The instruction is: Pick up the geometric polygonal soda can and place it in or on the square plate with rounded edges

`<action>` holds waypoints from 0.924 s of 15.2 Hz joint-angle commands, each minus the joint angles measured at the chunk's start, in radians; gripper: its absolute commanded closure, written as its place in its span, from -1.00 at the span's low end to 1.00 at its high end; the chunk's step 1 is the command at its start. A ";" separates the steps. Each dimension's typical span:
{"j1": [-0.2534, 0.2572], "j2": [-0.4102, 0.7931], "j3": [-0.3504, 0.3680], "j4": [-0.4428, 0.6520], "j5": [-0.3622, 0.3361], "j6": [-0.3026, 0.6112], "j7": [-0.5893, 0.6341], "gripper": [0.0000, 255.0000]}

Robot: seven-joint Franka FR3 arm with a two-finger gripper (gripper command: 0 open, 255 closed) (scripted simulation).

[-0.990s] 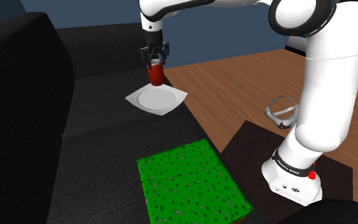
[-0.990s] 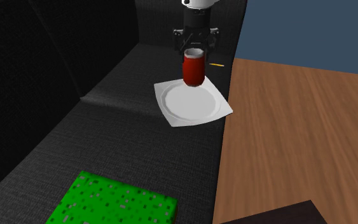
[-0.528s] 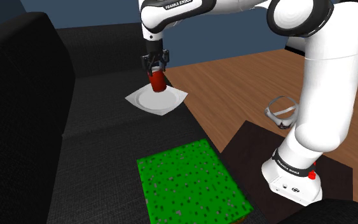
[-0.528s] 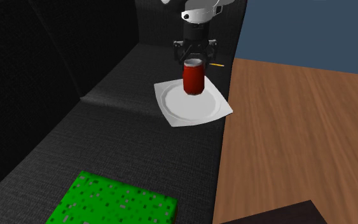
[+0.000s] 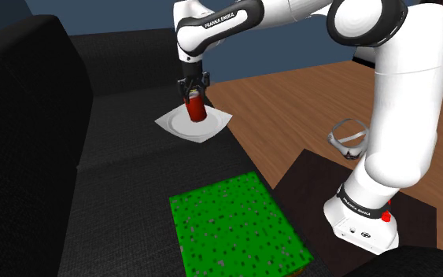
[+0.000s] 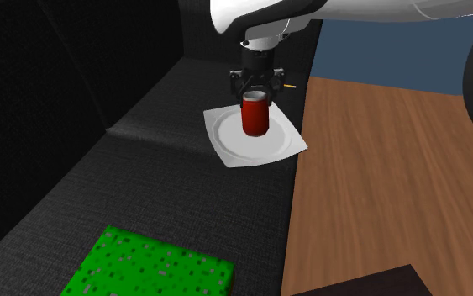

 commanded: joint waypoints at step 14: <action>0.001 0.007 -0.001 -0.021 -0.003 0.030 0.003 -1.00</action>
